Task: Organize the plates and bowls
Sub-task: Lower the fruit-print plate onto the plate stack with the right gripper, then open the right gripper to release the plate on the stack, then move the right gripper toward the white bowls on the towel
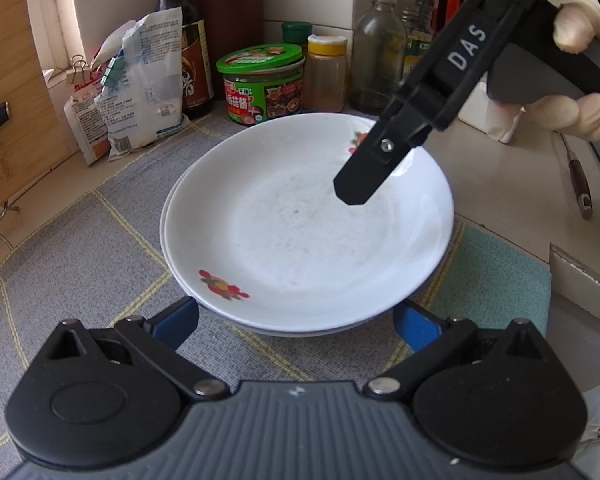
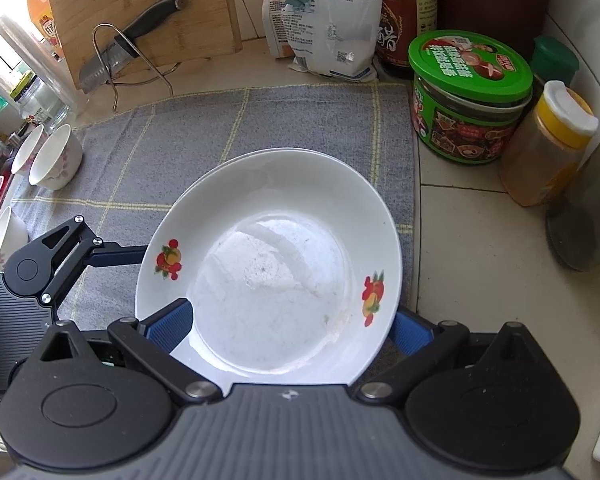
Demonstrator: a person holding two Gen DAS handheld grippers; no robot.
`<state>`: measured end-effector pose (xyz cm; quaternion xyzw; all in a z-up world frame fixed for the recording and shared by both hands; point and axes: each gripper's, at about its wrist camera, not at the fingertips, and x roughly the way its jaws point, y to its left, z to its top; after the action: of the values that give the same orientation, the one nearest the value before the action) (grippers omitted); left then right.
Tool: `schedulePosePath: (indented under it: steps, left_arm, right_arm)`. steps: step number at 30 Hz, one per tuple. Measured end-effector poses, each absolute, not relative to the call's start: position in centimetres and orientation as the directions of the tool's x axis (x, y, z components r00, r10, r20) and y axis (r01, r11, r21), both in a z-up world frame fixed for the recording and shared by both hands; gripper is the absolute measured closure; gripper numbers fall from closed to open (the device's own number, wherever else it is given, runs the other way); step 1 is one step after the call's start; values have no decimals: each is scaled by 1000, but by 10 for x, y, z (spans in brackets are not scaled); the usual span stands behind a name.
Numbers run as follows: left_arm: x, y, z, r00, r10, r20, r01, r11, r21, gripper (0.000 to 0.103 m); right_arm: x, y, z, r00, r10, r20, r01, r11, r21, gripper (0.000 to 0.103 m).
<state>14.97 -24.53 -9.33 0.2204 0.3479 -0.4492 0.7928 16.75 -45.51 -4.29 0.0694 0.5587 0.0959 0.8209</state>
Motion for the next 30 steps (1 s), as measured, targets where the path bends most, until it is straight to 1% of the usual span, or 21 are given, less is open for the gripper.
schedulePosePath:
  steps: [5, 8, 16, 20, 22, 26, 30]
  left_arm:
    - [149, -245, -92, 362, -561, -745, 864, 503, 41, 1]
    - [147, -244, -90, 367, -567, -737, 861, 507, 39, 1]
    - [137, -234, -76, 446, -606, -659, 828, 559, 47, 1]
    - [131, -225, -67, 490, -622, -611, 801, 598, 34, 1]
    - [127, -219, -62, 525, -610, -593, 775, 631, 36, 1]
    - [119, -204, -54, 594, -564, -574, 706, 707, 36, 1]
    - [109, -184, -49, 670, -466, -578, 597, 801, 46, 1]
  right_arm:
    - [163, -457, -41, 366, 218, -905, -75, 976, 205, 0]
    - [160, -457, -33, 390, 238, -889, -96, 971, 218, 0]
    - [156, -449, -23, 470, 133, -873, -107, 990, 93, 0]
    - [152, -435, -22, 523, 53, -851, -146, 989, -29, 0]
    - [150, -426, -21, 552, 43, -833, -182, 981, -69, 0]
    - [156, -411, -19, 592, 66, -803, -241, 965, -98, 0]
    - [169, -399, -20, 586, 140, -798, -293, 955, -48, 0]
